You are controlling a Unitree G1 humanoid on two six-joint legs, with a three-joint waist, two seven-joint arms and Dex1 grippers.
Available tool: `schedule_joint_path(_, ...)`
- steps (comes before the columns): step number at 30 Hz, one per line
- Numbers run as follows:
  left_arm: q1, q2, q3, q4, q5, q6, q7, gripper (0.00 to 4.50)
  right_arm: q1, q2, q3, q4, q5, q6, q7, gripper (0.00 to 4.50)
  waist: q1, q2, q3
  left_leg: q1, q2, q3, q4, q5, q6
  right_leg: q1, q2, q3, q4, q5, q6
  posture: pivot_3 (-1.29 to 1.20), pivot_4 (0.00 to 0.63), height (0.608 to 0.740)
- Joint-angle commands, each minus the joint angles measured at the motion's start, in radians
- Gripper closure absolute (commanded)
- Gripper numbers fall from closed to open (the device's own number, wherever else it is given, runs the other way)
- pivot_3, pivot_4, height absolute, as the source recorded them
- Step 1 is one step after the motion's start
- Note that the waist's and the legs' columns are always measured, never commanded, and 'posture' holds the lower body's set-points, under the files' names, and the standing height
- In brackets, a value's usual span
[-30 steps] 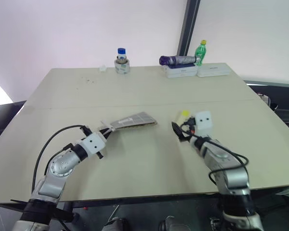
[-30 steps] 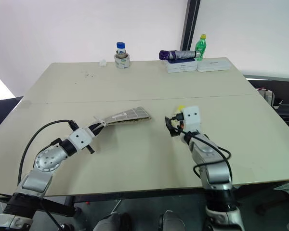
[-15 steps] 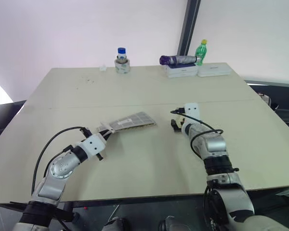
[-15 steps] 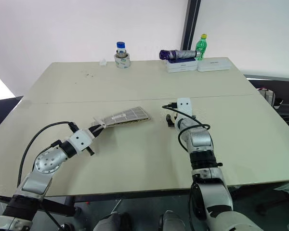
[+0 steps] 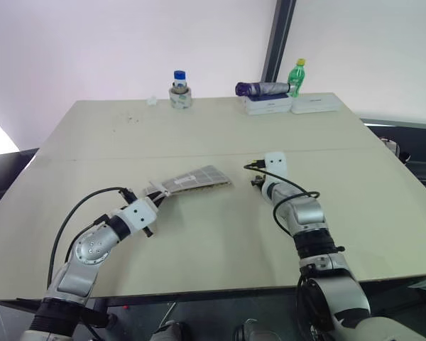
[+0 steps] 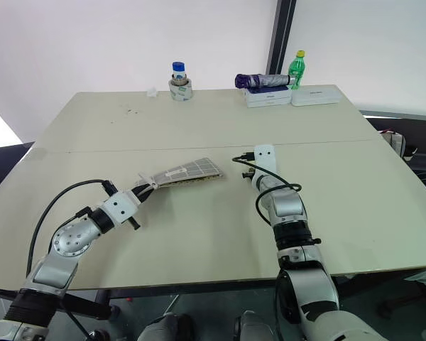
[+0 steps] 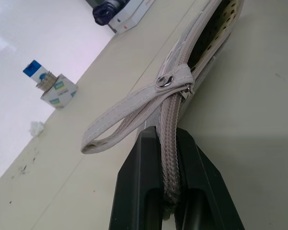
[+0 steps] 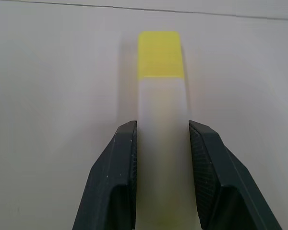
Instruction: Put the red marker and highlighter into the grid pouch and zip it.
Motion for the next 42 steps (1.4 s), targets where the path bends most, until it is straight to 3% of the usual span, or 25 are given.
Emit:
schedule_joint_path(1, -0.02, 0.001, 0.01, -0.024, -0.008, -0.007, 0.005, 4.5, 0.028, -0.069, 0.064, -0.168, 0.007, -0.129, 0.177, 3.59, 0.0, 0.0, 0.0, 0.0, 0.0, 0.0, 0.0, 0.0, 0.0, 0.0, 0.0, 0.0, 0.0, 0.0, 0.0, 0.0, 0.15, 0.74)
schedule_joint_path(5, -0.038, 0.005, 0.007, -0.004, -0.016, -0.018, -0.009, 4.5, 0.122, -0.181, 0.081, -0.416, 0.16, -0.138, 0.491, 3.59, 0.002, 0.0, 0.0, 0.0, 0.0, 0.0, 0.0, 0.0, 0.0, 0.0, 0.0, 0.0, 0.0, 0.0, 0.0, 0.0, 0.15, 0.74)
schedule_joint_path(10, -0.075, 0.01, 0.012, 0.044, -0.03, -0.038, -0.025, 4.5, 0.203, -0.307, 0.145, -0.641, 0.297, -0.013, 0.72, 3.59, 0.002, 0.0, 0.0, 0.0, 0.0, -0.002, 0.0, -0.004, 0.007, 0.0, 0.0, -0.001, 0.0, 0.0, 0.0, 0.0, 0.15, 0.74)
schedule_joint_path(15, -0.093, -0.002, 0.006, 0.058, -0.042, -0.048, -0.034, 4.5, 0.212, -0.349, 0.237, -0.594, 0.159, -0.085, 0.691, 3.59, 0.002, 0.0, 0.0, 0.0, 0.0, -0.002, 0.001, -0.004, 0.007, 0.0, 0.0, -0.001, 0.0, 0.0, 0.0, 0.0, 0.15, 0.74)
schedule_joint_path(25, -0.076, -0.005, -0.003, 0.034, -0.035, -0.063, -0.057, 4.5, 0.177, -0.343, 0.253, -0.468, 0.066, -0.127, 0.661, 3.59, 0.005, 0.0, 0.0, 0.0, 0.0, -0.001, 0.001, -0.004, 0.007, 0.0, 0.0, -0.001, 0.0, 0.0, 0.0, 0.0, 0.15, 0.74)
schedule_joint_path(36, -0.113, 0.045, -0.096, 0.034, 0.09, -0.151, -0.084, 4.5, 0.045, -0.331, 0.439, -0.377, -0.146, -0.225, 0.694, 3.59, 0.003, 0.0, 0.0, 0.0, 0.0, -0.001, 0.001, -0.003, 0.006, 0.0, 0.0, -0.001, 0.0, 0.0, 0.0, 0.0, 0.15, 0.74)
schedule_joint_path(42, -0.135, 0.034, -0.121, 0.025, 0.083, -0.143, -0.102, 4.5, -0.011, -0.313, 0.523, -0.346, -0.265, -0.41, 0.698, 3.59, 0.004, 0.0, 0.0, 0.0, 0.0, 0.0, 0.001, -0.001, 0.001, 0.0, 0.0, -0.001, 0.0, 0.0, 0.0, 0.0, 0.15, 0.74)
